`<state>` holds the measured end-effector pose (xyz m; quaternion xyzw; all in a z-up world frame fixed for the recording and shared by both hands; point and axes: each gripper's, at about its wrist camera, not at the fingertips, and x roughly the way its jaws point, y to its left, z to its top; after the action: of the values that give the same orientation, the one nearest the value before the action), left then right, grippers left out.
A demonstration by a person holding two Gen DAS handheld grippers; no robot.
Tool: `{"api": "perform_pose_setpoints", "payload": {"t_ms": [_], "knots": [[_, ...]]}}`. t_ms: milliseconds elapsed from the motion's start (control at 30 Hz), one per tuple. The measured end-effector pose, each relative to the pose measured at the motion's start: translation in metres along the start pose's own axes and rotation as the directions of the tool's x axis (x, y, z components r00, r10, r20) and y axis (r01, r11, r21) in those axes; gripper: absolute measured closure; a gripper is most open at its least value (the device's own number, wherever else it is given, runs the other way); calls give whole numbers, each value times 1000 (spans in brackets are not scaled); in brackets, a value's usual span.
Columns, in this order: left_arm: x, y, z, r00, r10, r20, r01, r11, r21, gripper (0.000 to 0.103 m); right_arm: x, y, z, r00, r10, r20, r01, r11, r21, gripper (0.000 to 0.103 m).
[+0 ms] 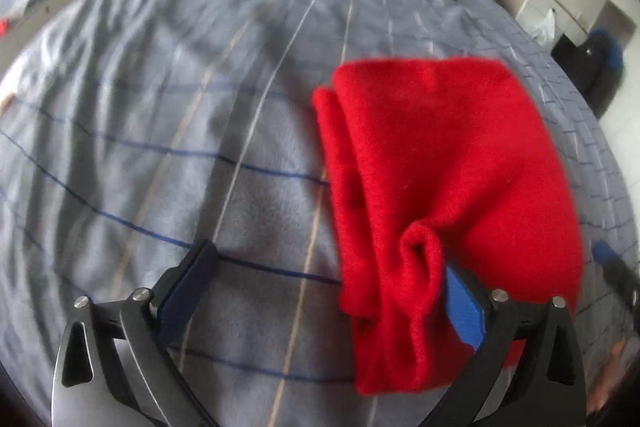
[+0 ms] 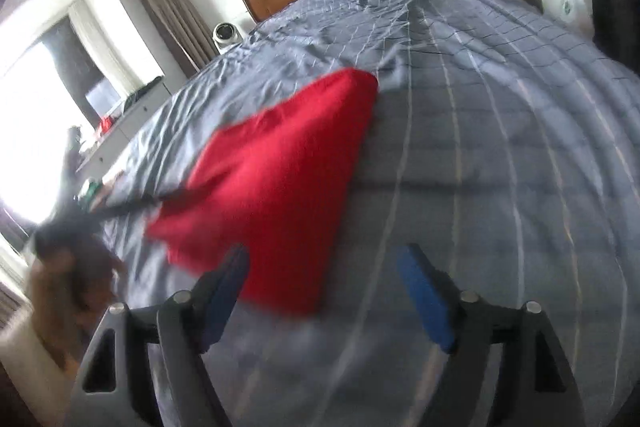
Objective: Fold small clothes
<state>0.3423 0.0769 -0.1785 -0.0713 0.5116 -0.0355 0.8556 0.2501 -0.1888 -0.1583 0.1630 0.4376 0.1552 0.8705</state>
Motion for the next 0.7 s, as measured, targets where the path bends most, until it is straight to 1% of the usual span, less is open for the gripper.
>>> {"api": "perform_pose_setpoints", "payload": {"t_ms": [67,100,167,200,233,267,300,333,367,400,433,467,500,533,600,633,667,700], "knots": [[-1,1,-1,1000,-12,4,12,1000,3,0,23,-6,18,999,31,-25,-30,999,27,23],[0,-3,-1,1000,-9,5,9,1000,23,0,38,-9,27,998,49,-40,-48,998,43,23],[3,-7,1,1000,-9,3,9,999,47,0,70,-18,42,993,92,-72,-84,991,107,23],[3,-10,2,1000,-15,3,15,999,49,3,82,-20,47,990,113,-86,-100,984,149,23],[4,-11,2,999,-37,2,37,998,50,21,94,-22,51,986,139,-92,-120,974,190,27],[5,-12,3,997,-72,0,72,996,57,36,105,-16,55,980,178,-92,-157,967,201,44],[6,-16,2,994,-108,-5,108,992,70,61,112,-2,56,980,163,-111,-144,977,155,51],[4,-22,1,993,-116,3,115,989,92,73,114,12,56,987,109,-118,-99,991,86,62],[-1,-29,-1,995,-95,24,92,988,123,79,112,41,54,995,-17,-102,8,997,-82,68],[-6,-35,-3,996,-83,37,77,986,148,81,110,63,50,992,-106,-73,88,973,-215,70],[-13,-39,-4,996,-71,59,60,985,165,83,106,85,43,982,-185,-24,165,922,-350,71],[-24,-41,-3,993,-82,85,67,984,168,84,100,106,36,971,-234,42,226,856,-465,72],[-33,-41,-1,989,-102,104,84,983,163,84,92,117,33,968,-236,87,247,821,-514,73],[-43,-42,2,984,-123,128,102,982,157,84,82,123,34,967,-224,124,255,809,-529,73],[-59,-46,12,976,-144,164,119,981,154,83,64,124,42,969,-186,162,243,826,-508,73],[-63,-50,16,974,-143,176,116,981,159,77,57,122,47,969,-172,176,238,840,-488,73],[-61,-54,20,976,-128,177,99,981,166,70,50,113,57,971,-159,179,224,864,-451,72],[-57,-59,22,980,-95,174,64,982,175,57,48,104,64,973,-154,174,214,884,-416,71]]}}
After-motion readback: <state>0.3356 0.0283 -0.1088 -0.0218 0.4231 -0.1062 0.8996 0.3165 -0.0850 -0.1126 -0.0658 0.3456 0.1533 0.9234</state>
